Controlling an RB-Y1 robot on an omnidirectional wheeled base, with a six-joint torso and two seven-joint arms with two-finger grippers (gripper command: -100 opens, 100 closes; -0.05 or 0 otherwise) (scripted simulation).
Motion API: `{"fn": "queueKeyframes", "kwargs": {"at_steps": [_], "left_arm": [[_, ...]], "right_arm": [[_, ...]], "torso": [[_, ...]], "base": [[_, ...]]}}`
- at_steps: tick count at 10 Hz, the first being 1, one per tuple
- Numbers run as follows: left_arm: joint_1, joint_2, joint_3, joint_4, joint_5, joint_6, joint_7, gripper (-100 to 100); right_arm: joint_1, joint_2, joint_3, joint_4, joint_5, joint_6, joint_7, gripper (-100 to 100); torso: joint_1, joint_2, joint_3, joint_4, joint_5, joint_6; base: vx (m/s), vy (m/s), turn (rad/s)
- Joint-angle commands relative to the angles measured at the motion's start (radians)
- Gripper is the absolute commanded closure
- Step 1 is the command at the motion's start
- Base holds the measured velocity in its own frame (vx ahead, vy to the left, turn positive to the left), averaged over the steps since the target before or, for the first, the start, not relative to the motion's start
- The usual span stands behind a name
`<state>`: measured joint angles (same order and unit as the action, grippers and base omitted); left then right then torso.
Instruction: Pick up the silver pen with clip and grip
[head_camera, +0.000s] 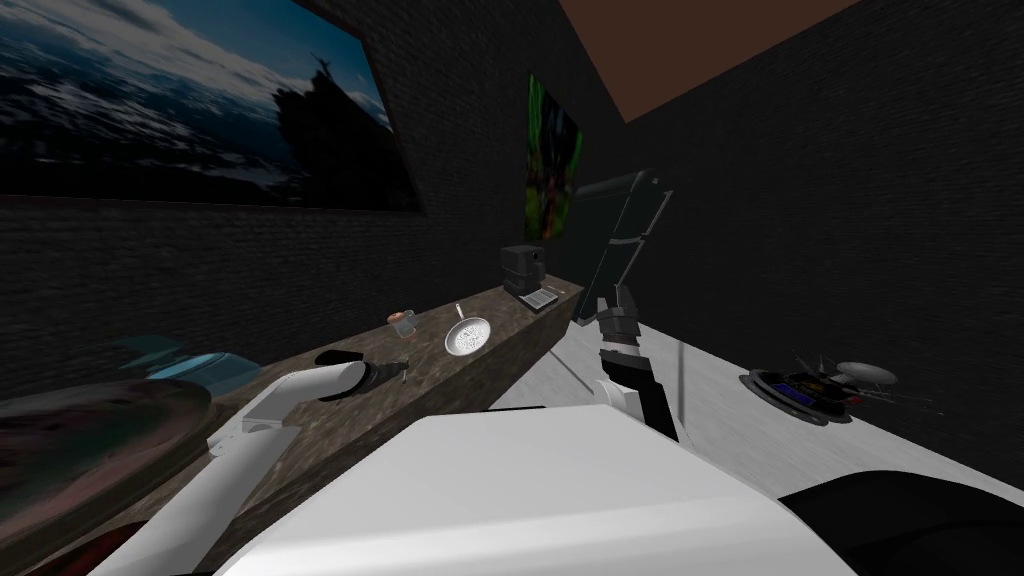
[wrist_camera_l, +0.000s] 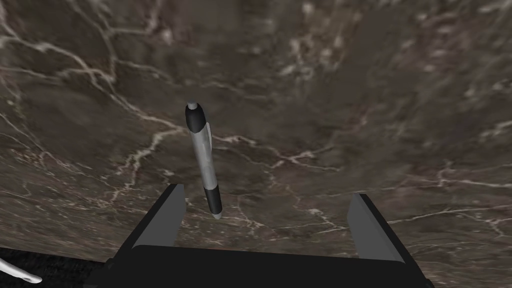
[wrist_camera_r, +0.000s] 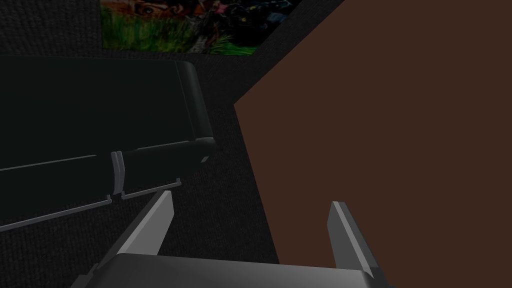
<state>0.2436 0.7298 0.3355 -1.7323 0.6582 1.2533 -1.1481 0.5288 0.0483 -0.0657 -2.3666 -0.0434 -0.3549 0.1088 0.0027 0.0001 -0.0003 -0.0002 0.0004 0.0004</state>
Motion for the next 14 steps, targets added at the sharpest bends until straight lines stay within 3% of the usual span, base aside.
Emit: {"fn": "queueKeyframes", "kwargs": {"at_steps": [1,5,12,13,14], "left_arm": [[0.000,0.000,0.000,0.000,0.000,0.000,-0.007,-100],[0.000,0.000,0.000,0.000,0.000,0.000,-0.007,-100],[-0.022,0.027,-0.097,0.066,-0.050,-0.073,0.137,-100],[-0.019,0.025,-0.084,0.057,-0.045,-0.063,0.119,-100],[-0.019,0.025,-0.086,0.057,-0.046,-0.065,0.124,100]], "right_arm": [[0.000,0.000,0.000,0.000,0.000,0.000,0.000,0],[0.000,0.000,0.000,0.000,0.000,0.000,0.000,0],[0.000,0.000,0.000,0.000,0.000,0.000,0.000,0],[0.000,0.000,0.000,0.000,0.000,0.000,0.000,0],[0.000,0.000,0.000,0.000,0.000,0.000,0.000,0]], "torso": [[0.000,0.000,0.000,0.000,0.000,0.000],[-0.001,-0.001,0.000,0.000,0.000,0.000],[0.002,0.003,0.001,0.000,0.002,0.000],[0.004,0.002,0.001,0.000,0.003,0.001],[0.004,-0.001,-0.001,-0.001,0.003,0.001]], "base": [[0.000,0.000,0.000],[0.002,-0.003,0.009],[-0.051,0.037,-0.116],[-0.025,0.021,-0.031],[-0.004,0.001,-0.010]]}}
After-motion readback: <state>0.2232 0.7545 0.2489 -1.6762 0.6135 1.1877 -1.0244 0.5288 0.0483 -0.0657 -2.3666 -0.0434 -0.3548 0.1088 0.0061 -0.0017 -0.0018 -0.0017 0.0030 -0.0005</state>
